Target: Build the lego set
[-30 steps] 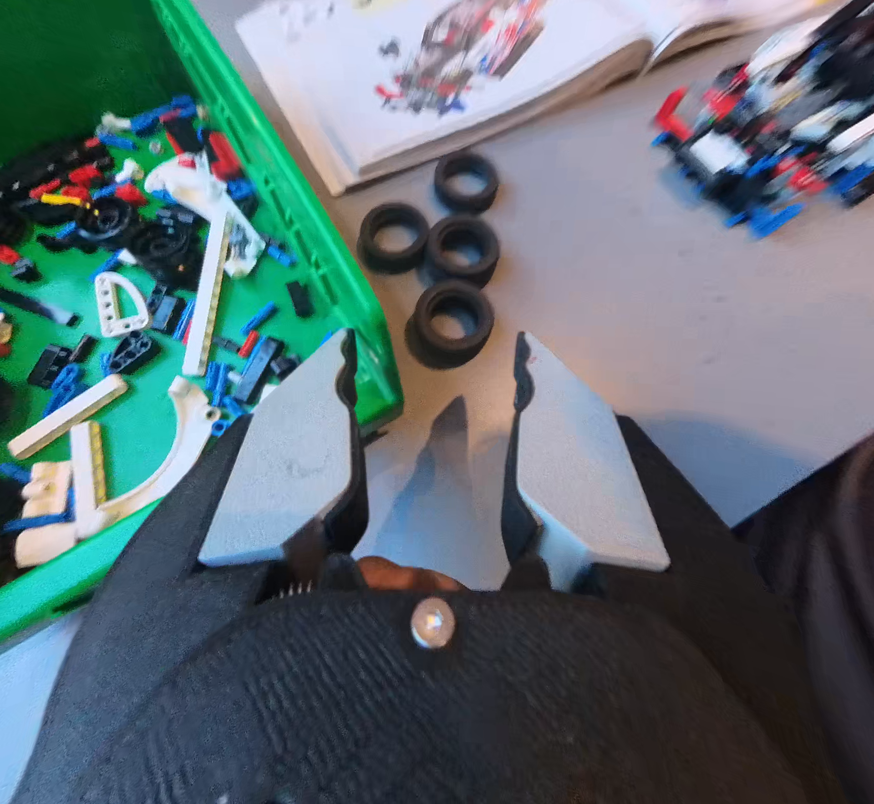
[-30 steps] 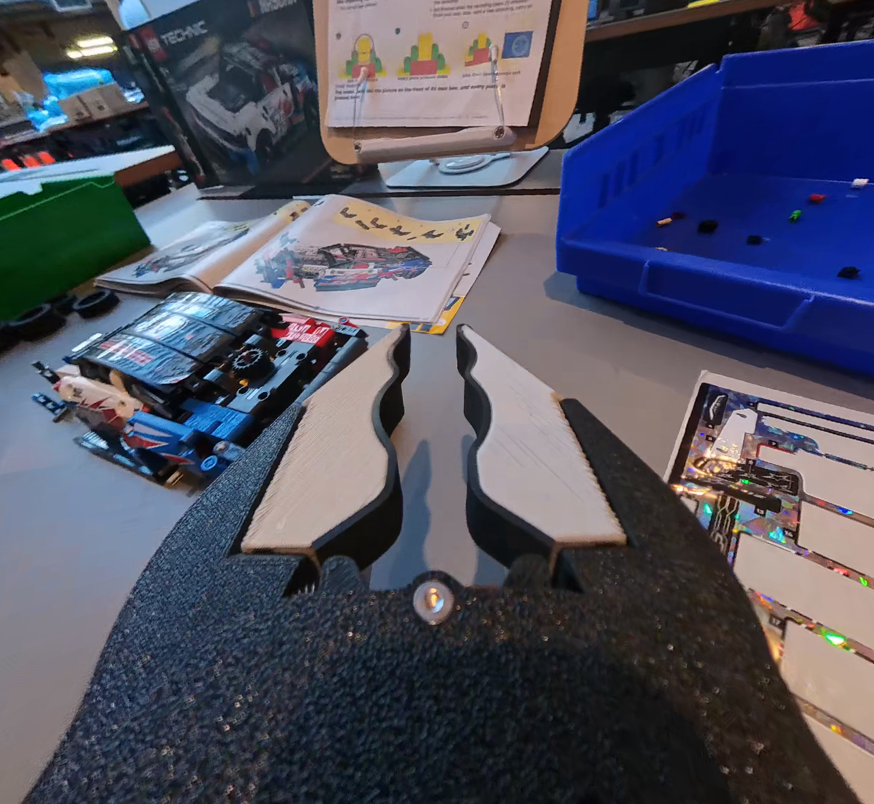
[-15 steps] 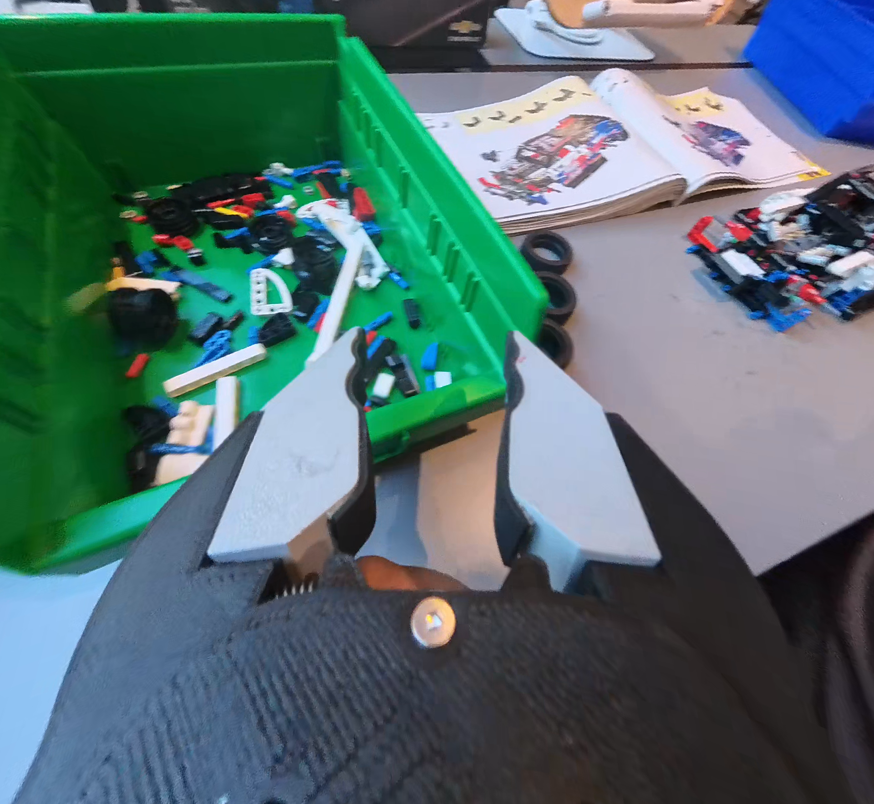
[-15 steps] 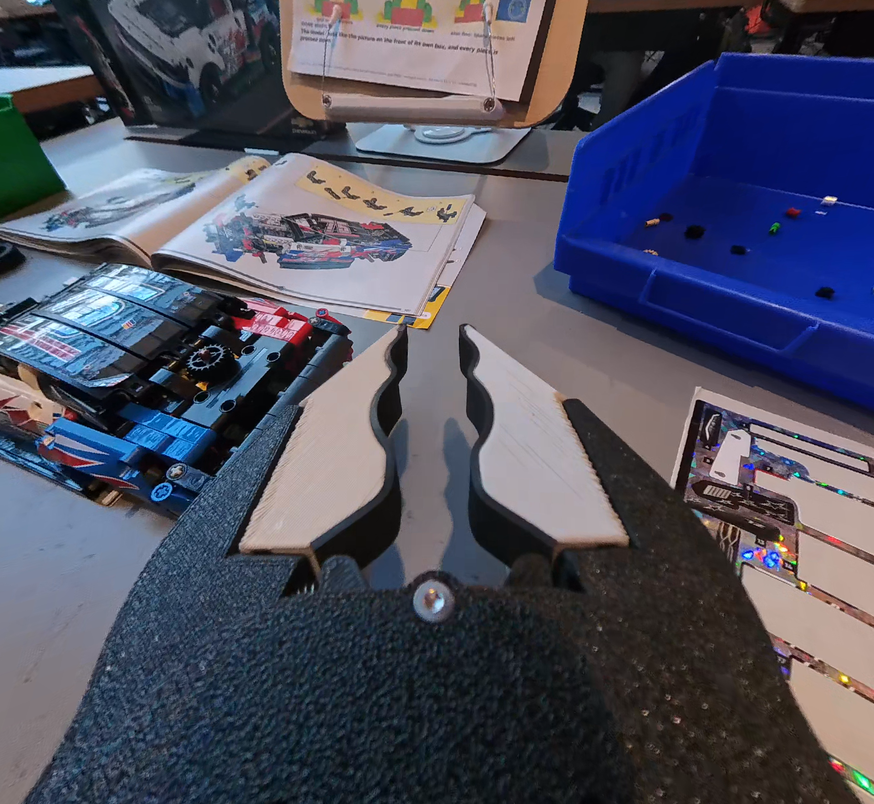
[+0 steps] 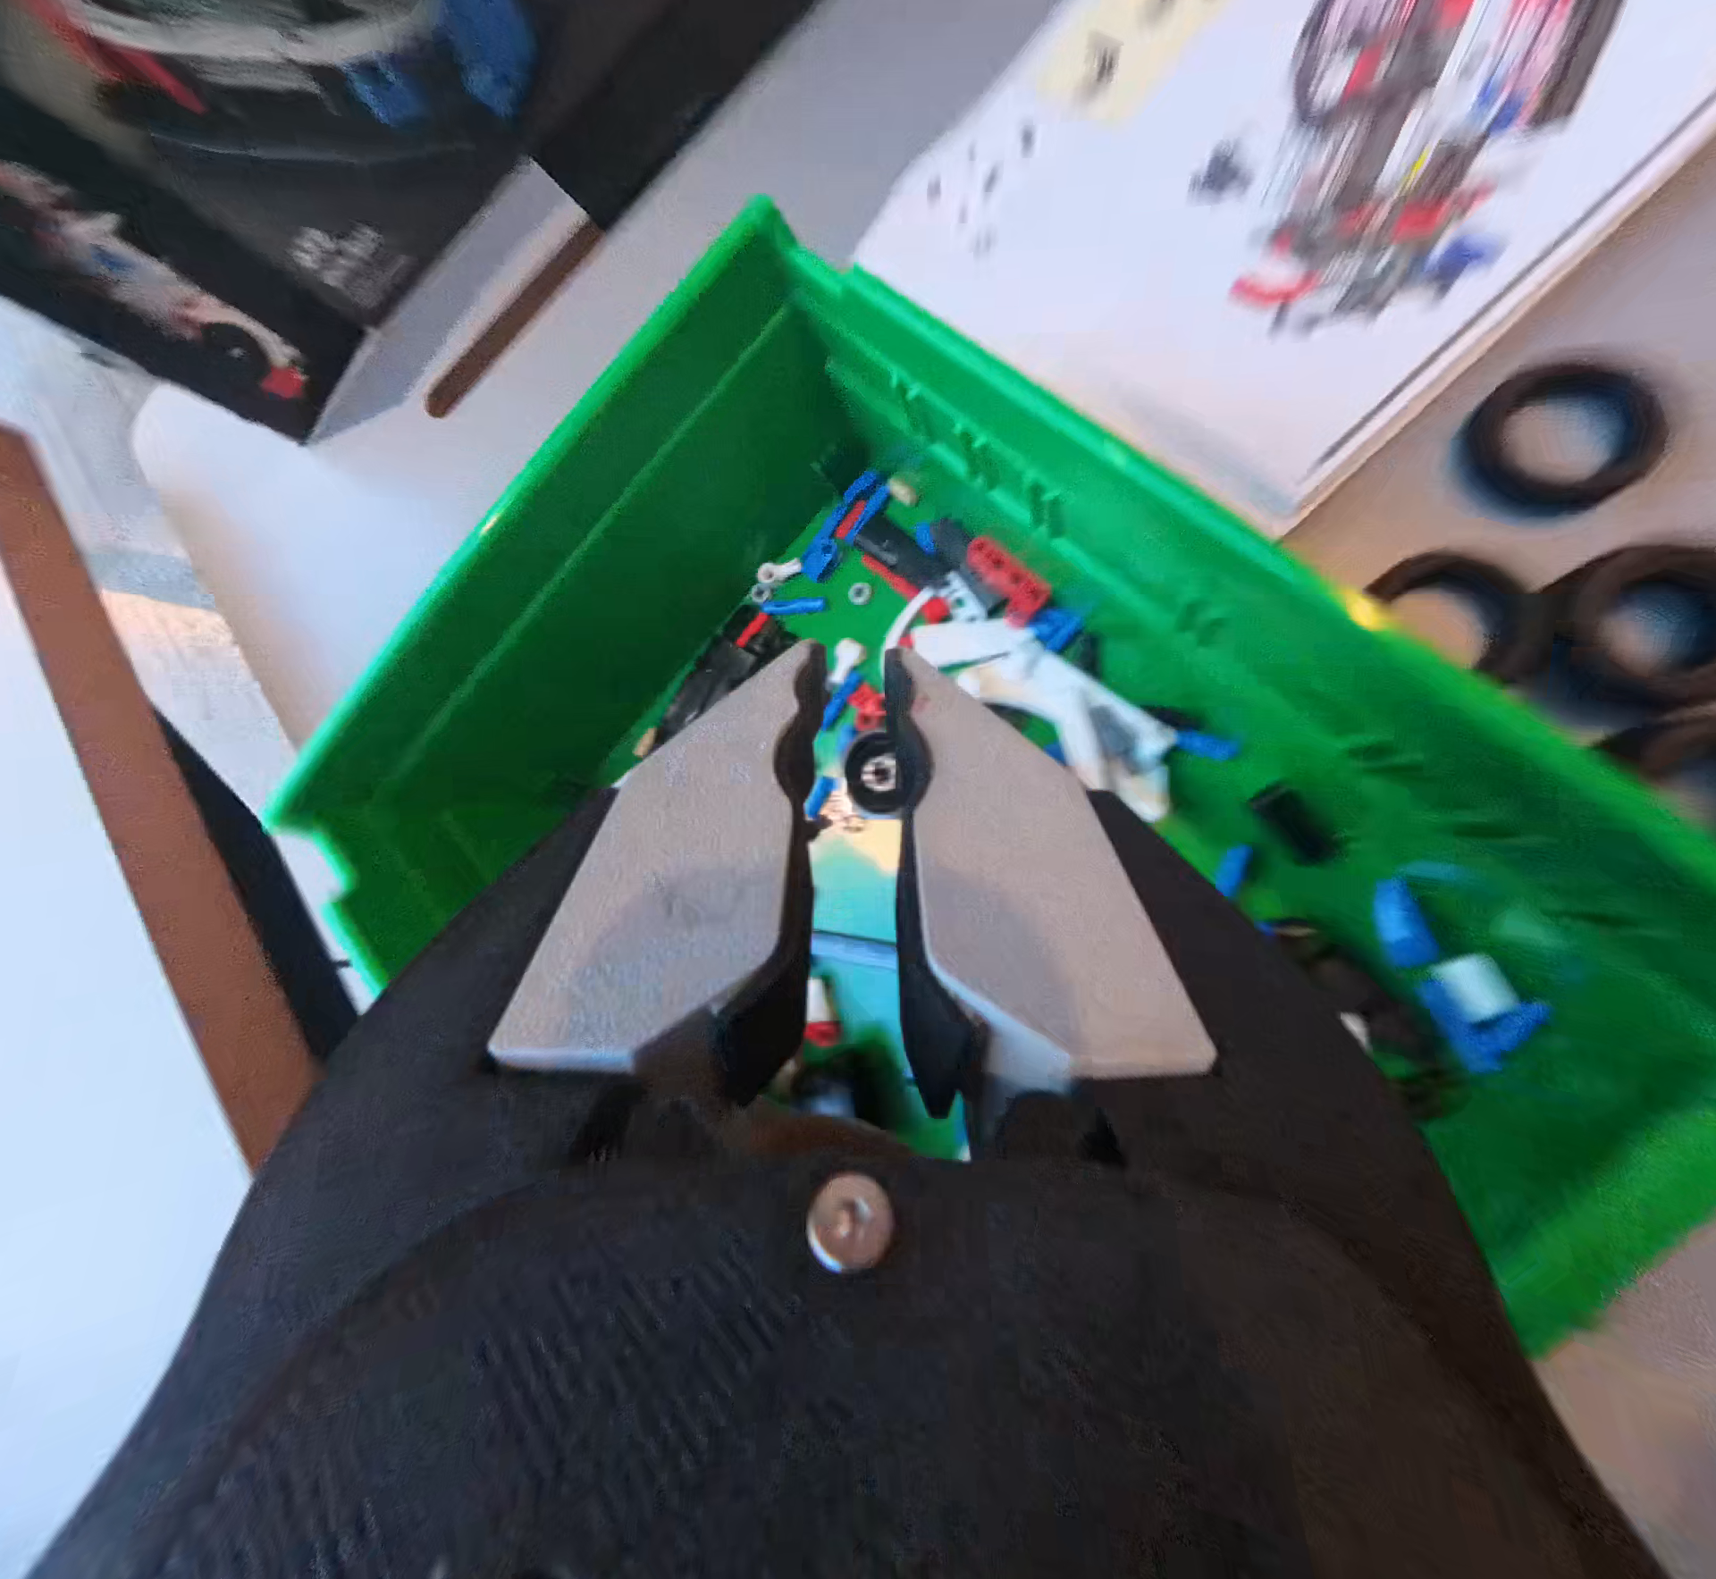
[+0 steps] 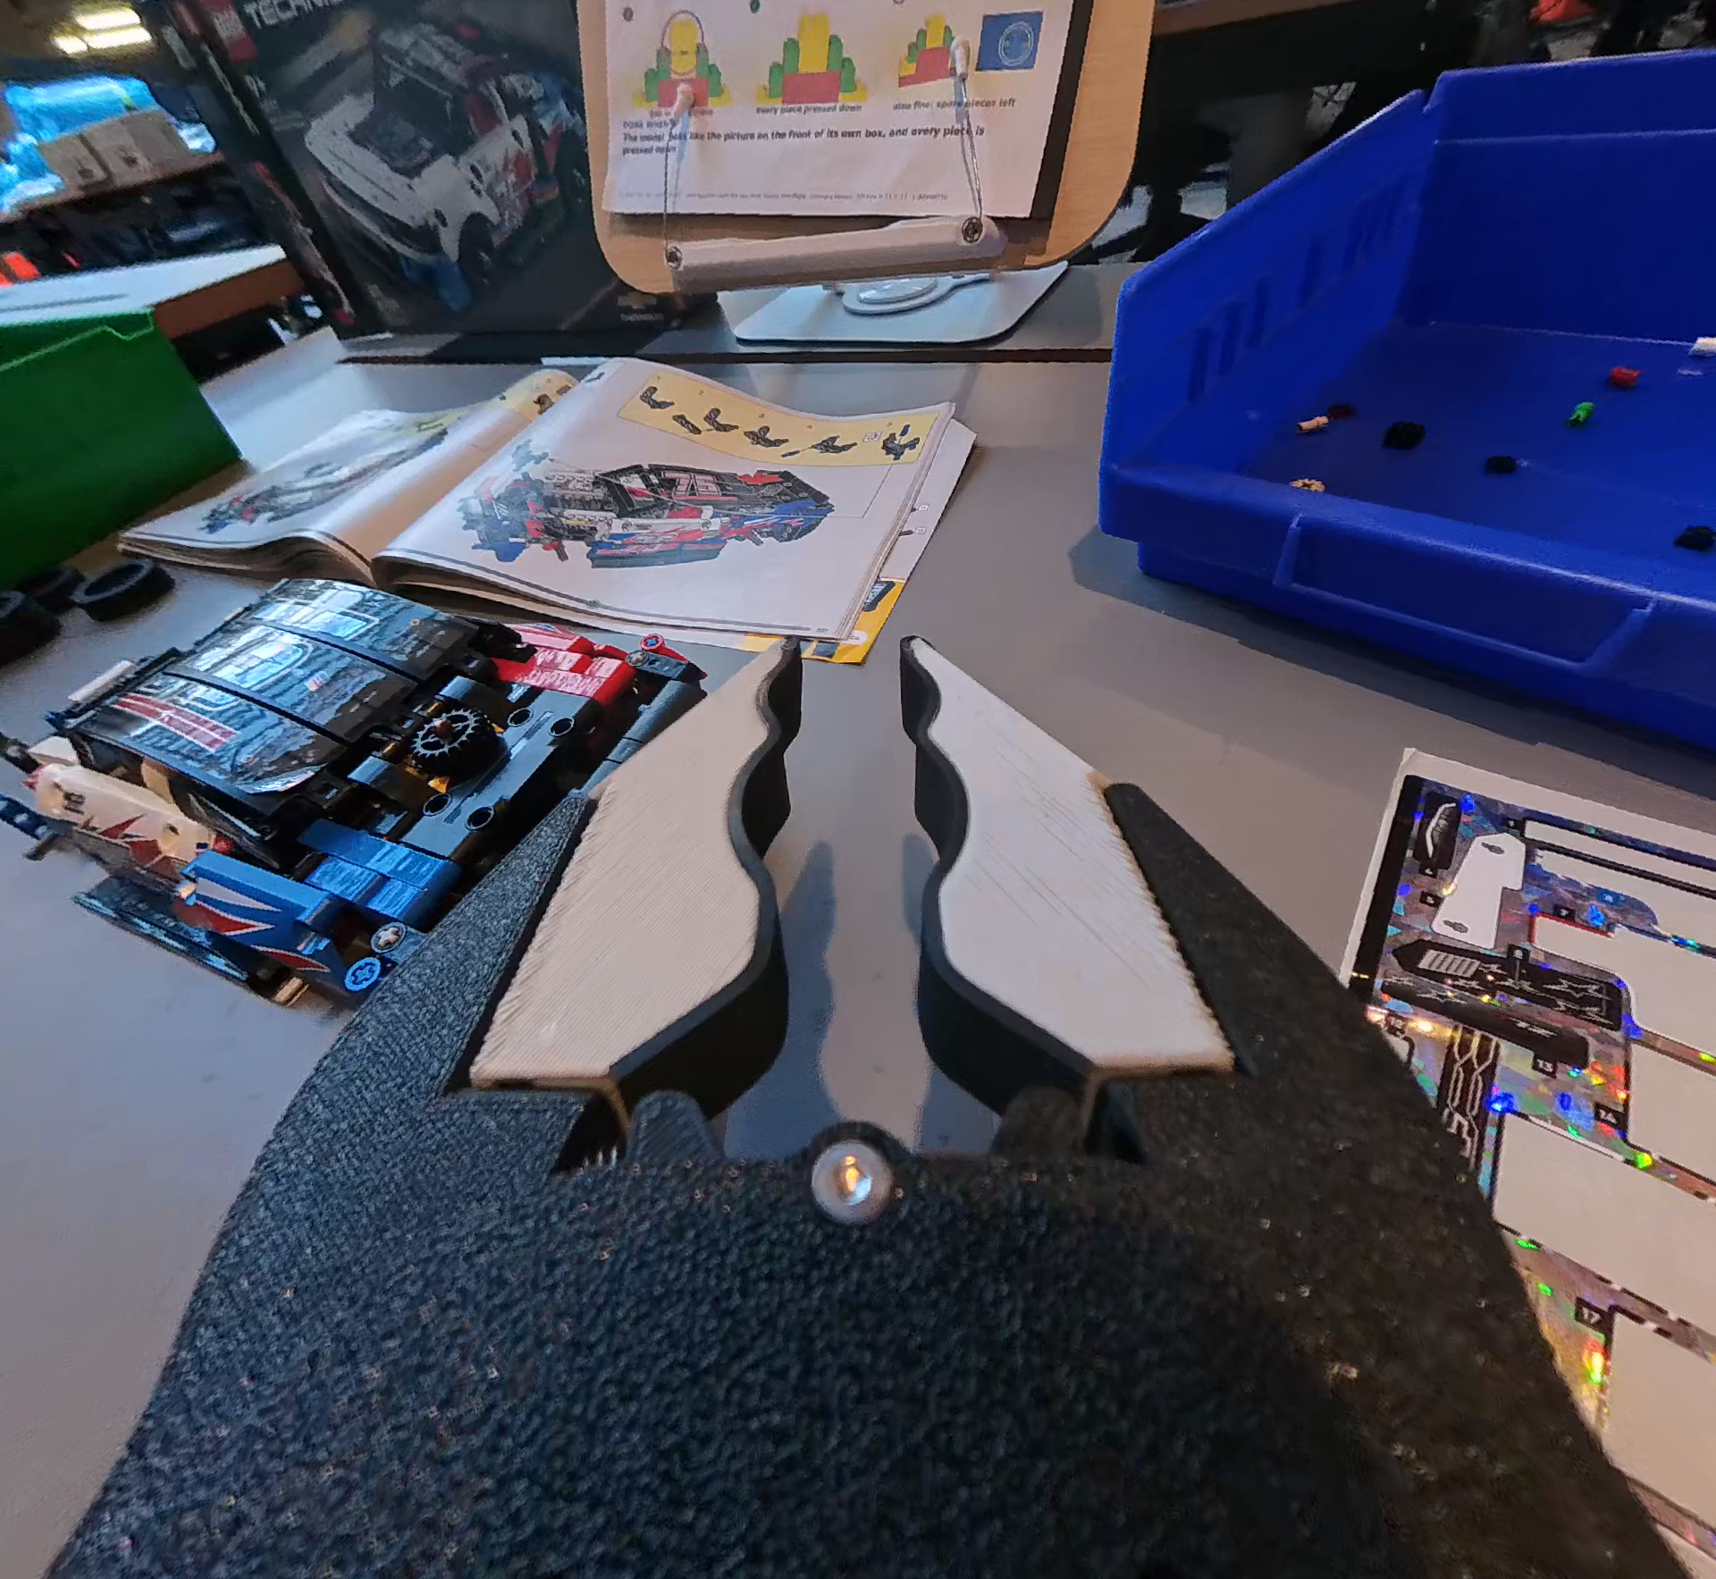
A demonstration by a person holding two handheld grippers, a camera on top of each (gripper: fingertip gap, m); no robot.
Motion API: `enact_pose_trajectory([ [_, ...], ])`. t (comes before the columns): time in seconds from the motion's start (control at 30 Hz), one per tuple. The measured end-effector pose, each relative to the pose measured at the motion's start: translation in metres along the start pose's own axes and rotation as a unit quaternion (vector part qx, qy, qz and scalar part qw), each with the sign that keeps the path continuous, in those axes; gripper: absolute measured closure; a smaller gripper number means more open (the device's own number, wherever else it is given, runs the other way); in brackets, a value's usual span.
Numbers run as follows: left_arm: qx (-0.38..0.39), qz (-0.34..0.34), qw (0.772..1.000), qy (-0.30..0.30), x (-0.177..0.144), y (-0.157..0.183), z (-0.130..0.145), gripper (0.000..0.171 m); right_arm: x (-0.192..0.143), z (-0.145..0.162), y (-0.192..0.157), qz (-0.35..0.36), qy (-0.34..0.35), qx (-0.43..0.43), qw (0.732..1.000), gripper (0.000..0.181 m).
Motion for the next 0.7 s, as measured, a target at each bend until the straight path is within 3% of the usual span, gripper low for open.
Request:
enact_pose_trajectory([
  [0.1, 0.105, 0.03, 0.982, -0.152, 0.041, -0.027, 0.022, 0.153, -0.002, -0.002, 0.002, 0.004, 0.01, 0.006, 1.0, 0.161],
  [0.17, 0.148, 0.077, 0.965, -0.201, 0.056, -0.032, 0.038, 0.151, -0.003, -0.003, 0.003, 0.009, 0.017, 0.007, 1.0, 0.162],
  [0.27, 0.177, 0.122, 0.955, -0.206, 0.067, -0.032, 0.044, 0.161, -0.003, -0.003, 0.004, 0.014, 0.018, 0.007, 1.0, 0.162],
  [0.43, 0.192, 0.169, 0.942, -0.216, 0.075, -0.027, 0.046, 0.164, -0.003, -0.003, 0.003, 0.018, 0.015, 0.002, 1.0, 0.162],
  [0.7, 0.198, 0.192, 0.932, -0.235, 0.086, -0.024, 0.049, 0.166, -0.005, -0.004, 0.007, 0.02, 0.025, 0.019, 0.999, 0.162],
])
Point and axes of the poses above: each gripper's, where its closed fingertips meet, x out along the fingers, z out of its underside, y = z × x across the jaws, the point moved 3 cm from there along -x, back along the fingers, and after that the axes turned 7 degrees about z, right-handed, at the moved point
